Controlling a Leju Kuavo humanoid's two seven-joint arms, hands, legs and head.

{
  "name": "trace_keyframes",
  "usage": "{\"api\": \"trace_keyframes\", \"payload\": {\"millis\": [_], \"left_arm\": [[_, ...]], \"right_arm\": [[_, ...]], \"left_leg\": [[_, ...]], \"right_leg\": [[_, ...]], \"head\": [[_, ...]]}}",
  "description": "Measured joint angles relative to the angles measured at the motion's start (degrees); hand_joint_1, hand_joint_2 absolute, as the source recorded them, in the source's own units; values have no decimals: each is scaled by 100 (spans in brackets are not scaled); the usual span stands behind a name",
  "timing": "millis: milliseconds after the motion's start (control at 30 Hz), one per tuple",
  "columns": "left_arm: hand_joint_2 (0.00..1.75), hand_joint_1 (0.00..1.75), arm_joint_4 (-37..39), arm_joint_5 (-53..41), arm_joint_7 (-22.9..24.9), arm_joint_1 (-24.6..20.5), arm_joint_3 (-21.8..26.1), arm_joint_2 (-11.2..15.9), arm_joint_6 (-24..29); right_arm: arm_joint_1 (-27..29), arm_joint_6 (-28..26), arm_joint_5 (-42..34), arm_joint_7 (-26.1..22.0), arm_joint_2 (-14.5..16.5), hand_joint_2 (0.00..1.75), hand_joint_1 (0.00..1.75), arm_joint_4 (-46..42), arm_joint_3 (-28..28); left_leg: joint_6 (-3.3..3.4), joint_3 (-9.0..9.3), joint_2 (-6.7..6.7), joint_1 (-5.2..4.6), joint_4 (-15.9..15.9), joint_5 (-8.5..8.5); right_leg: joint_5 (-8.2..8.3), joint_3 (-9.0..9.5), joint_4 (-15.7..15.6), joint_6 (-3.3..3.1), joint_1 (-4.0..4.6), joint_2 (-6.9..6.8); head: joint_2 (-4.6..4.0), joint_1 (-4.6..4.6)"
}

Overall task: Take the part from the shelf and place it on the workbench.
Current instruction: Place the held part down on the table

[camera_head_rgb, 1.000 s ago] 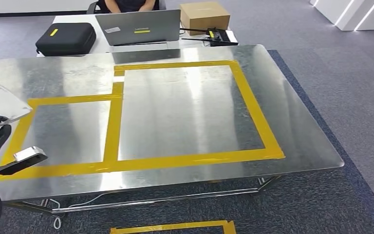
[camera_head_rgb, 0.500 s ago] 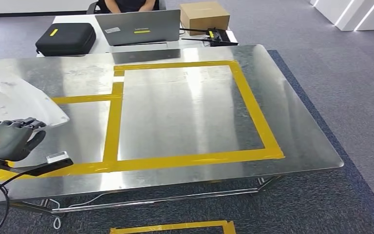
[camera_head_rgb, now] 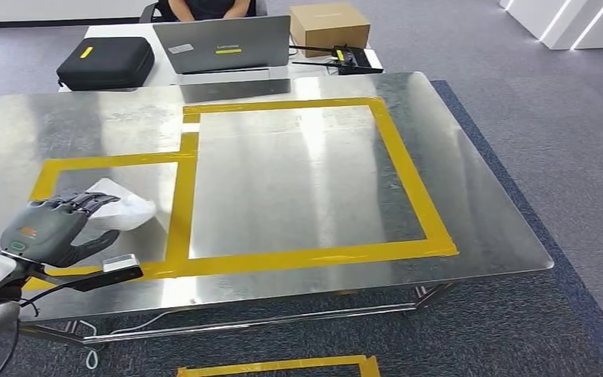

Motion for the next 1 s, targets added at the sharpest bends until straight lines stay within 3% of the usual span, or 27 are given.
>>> {"api": "trace_keyframes", "payload": {"millis": [833, 1000], "left_arm": [[0, 0, -8, 229, 65, -63, 132, -186, 382], [0, 0, -49, 265, 96, -59, 252, -182, 436]], "right_arm": [[43, 50, 256, -1, 46, 0, 0, 87, -322], [56, 50, 290, 2, 64, 0, 0, 87, -360]], "left_leg": [[0, 1, 1, 0, 0, 0], [117, 19, -2, -29, -35, 28]], "right_leg": [[0, 1, 0, 0, 0, 1], [20, 13, -29, 100, -38, 4]], "head": [[0, 0], [0, -2]]}}
